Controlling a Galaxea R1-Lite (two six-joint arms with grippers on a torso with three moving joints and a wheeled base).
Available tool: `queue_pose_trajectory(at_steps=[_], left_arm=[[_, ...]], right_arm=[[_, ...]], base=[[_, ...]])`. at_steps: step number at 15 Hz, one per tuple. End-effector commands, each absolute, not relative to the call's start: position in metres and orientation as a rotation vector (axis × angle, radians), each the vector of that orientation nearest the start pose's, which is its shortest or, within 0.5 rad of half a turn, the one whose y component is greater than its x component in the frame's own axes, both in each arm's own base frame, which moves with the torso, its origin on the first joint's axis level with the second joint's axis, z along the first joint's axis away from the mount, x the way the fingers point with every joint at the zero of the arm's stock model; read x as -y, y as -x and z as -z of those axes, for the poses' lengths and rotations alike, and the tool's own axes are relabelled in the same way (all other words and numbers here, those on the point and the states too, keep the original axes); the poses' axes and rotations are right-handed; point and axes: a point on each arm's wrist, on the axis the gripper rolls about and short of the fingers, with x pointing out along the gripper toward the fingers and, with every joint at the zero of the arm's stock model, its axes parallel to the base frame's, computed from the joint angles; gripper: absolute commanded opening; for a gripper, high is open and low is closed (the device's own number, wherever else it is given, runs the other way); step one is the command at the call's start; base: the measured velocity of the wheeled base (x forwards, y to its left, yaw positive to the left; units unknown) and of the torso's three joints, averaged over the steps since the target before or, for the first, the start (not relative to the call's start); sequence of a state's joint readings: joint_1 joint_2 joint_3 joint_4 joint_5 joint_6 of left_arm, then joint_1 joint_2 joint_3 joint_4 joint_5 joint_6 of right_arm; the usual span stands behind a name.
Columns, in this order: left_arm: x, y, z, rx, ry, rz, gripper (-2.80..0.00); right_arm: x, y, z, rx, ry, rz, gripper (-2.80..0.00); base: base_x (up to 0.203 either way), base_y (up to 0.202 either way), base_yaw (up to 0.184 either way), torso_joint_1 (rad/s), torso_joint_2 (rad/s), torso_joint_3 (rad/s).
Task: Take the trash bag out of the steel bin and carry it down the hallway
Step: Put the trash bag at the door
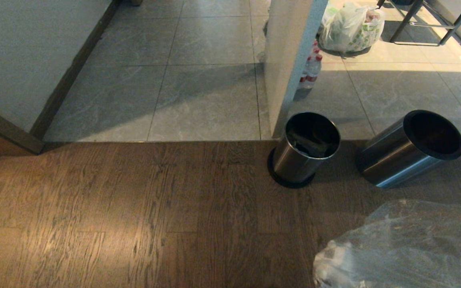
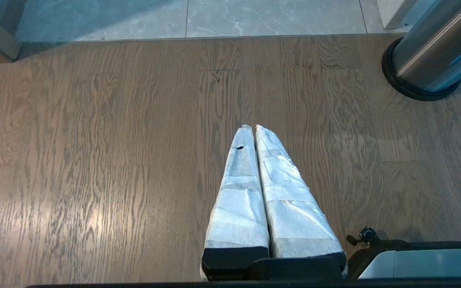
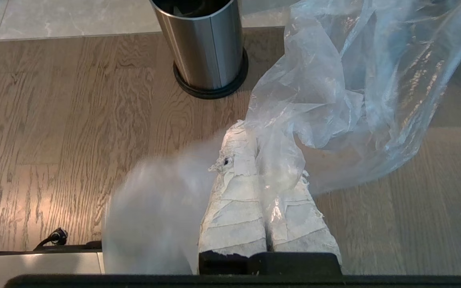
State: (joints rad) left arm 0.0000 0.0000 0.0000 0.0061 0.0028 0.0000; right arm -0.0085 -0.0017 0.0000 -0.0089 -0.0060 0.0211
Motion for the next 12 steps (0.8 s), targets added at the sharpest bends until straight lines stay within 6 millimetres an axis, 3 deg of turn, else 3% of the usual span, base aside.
queue_pose_trajectory(at_steps=[1, 5, 12], left_arm=[[-0.0001, 0.0228, -0.0749, -0.006, 0.0, -0.003, -2.8], [-0.0001, 0.0228, -0.075, -0.005, -0.003, -0.003, -2.8], [-0.0001, 0.0228, -0.075, -0.005, 0.002, -0.003, -2.8]], right_arm=[[-0.0001, 0.0227, -0.076, 0.008, -0.021, 0.015, -2.8], [-0.0001, 0.0227, -0.076, 0.008, -0.021, 0.015, -2.8], [0.0, 0.0227, -0.076, 0.008, -0.021, 0.014, -2.8]], base=[[0.0, 0.0, 0.0, 0.0, 0.0, 0.0], [0.0, 0.0, 0.0, 0.001, 0.0, 0.039], [0.0, 0.0, 0.0, 0.001, 0.0, 0.186]])
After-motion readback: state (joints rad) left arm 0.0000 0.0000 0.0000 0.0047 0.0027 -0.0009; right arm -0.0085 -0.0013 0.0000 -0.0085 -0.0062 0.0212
